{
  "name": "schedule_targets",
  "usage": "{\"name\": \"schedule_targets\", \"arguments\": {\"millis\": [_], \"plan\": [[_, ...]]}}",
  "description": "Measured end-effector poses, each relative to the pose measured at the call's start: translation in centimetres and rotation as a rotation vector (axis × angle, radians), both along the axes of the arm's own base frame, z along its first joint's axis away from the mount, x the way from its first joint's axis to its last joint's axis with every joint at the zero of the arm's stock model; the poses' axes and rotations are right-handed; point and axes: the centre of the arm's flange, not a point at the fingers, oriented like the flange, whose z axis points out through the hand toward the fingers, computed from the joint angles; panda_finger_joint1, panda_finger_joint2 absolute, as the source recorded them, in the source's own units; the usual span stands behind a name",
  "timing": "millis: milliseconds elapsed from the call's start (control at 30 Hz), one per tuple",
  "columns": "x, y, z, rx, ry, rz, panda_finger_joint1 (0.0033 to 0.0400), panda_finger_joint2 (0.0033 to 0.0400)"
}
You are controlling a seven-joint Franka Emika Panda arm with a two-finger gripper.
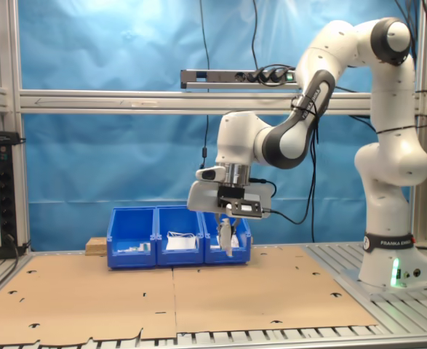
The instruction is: Pick and place sorting task of medical equipment.
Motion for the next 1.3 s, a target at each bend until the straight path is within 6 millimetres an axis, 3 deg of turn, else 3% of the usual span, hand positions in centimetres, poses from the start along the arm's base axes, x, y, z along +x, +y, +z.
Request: {"name": "schedule_targets", "arguments": {"millis": [300,700,900,1300], "plan": [[-0.7,-1.7,5.9,-0.012,-0.027,-0.028,0.0061,0.0061],[-2.1,-5.7,11.2,-0.029,-0.030,-0.111,0.0061,0.0061],[-2.7,-9.1,12.6,-0.036,-0.018,-0.186,0.0061,0.0061],[-3.5,-15.3,12.7,-0.038,0.026,-0.326,0.0061,0.0061]]}}
